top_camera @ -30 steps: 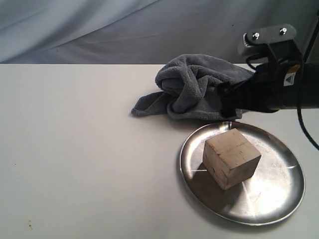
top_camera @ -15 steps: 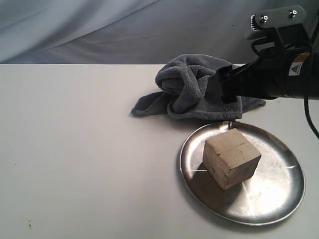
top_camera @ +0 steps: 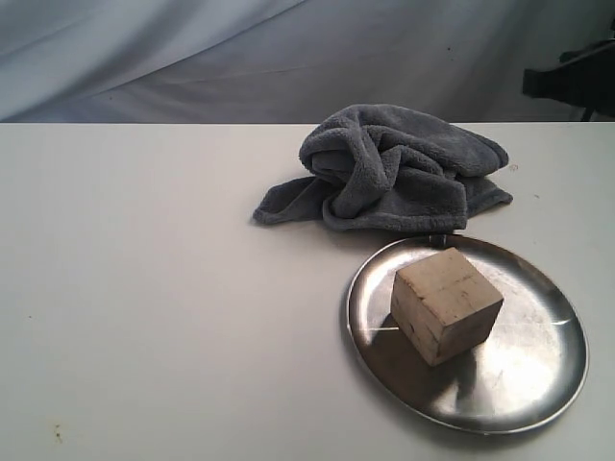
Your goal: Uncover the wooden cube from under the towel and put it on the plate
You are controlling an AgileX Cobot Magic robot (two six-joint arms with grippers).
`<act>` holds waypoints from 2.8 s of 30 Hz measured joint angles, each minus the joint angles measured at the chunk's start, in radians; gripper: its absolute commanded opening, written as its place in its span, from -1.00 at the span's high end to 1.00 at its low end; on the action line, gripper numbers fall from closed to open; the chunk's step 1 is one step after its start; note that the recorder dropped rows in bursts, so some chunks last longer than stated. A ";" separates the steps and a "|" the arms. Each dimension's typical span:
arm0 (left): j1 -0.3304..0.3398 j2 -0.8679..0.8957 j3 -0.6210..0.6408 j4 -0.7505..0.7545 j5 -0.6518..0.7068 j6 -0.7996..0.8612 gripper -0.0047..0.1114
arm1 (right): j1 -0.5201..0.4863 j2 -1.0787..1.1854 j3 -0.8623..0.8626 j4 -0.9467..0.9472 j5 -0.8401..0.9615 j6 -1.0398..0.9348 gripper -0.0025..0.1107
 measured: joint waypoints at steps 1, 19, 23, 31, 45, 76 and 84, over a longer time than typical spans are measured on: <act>0.000 0.000 0.000 0.000 0.000 0.000 0.89 | -0.040 -0.002 0.000 0.000 -0.009 0.000 0.96; 0.000 0.000 0.000 0.000 0.000 0.000 0.89 | -0.213 -0.373 0.040 -0.002 0.077 -0.077 0.96; 0.000 0.000 0.000 0.000 0.000 0.000 0.89 | -0.213 -0.496 0.040 0.002 0.194 -0.108 0.96; 0.000 0.000 0.000 0.000 0.000 0.000 0.89 | -0.213 -0.694 0.040 0.016 0.412 -0.114 0.96; 0.000 0.000 0.000 0.000 0.000 0.000 0.89 | -0.124 -1.031 0.235 0.034 0.582 -0.106 0.96; 0.000 0.000 0.000 0.000 0.000 0.000 0.89 | -0.031 -1.371 0.449 0.022 0.612 0.026 0.96; 0.000 0.000 0.000 0.000 0.000 0.000 0.89 | -0.031 -1.371 0.614 0.049 0.462 0.026 0.96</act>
